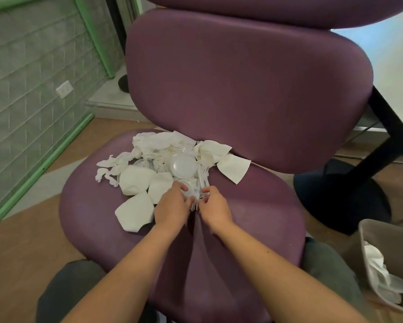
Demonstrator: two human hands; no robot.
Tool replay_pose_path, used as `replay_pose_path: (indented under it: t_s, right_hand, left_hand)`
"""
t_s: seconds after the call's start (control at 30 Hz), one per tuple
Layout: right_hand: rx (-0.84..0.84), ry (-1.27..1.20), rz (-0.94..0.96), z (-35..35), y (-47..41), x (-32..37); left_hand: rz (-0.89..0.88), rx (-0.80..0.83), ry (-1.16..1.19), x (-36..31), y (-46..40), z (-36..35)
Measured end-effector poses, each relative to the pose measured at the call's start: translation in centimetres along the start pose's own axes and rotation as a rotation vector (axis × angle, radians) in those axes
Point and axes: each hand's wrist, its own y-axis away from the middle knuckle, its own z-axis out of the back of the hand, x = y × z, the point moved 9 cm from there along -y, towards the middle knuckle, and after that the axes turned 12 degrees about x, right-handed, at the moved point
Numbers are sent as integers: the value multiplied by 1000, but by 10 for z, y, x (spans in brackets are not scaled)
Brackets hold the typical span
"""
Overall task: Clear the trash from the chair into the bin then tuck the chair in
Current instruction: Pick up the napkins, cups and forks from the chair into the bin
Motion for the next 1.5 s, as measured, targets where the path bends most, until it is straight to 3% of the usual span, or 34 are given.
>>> replay_pose_path:
  t_s: [0.27,0.6,0.8,1.0,1.17,1.5]
  right_hand:
    - [-10,-142,-69,-7,-3,-6]
    - [-13,-257,-117,-4,-8,-9]
    - [141,-292,-123,0,6,-27]
    - [171,-365,-80,20,33,-39]
    - [73,-465,-34,62,59,-50]
    - [-172,-385,66,196,139,-114]
  left_hand:
    - [-85,11,54,-6,6,8]
    - [-53,25,309,1,19,22]
    - [-74,49,196,-1,19,20]
    - [-56,-5,81,-13,37,27]
    - [-257,36,320,-63,45,13]
    - [-408,382,388,-218,70,-121]
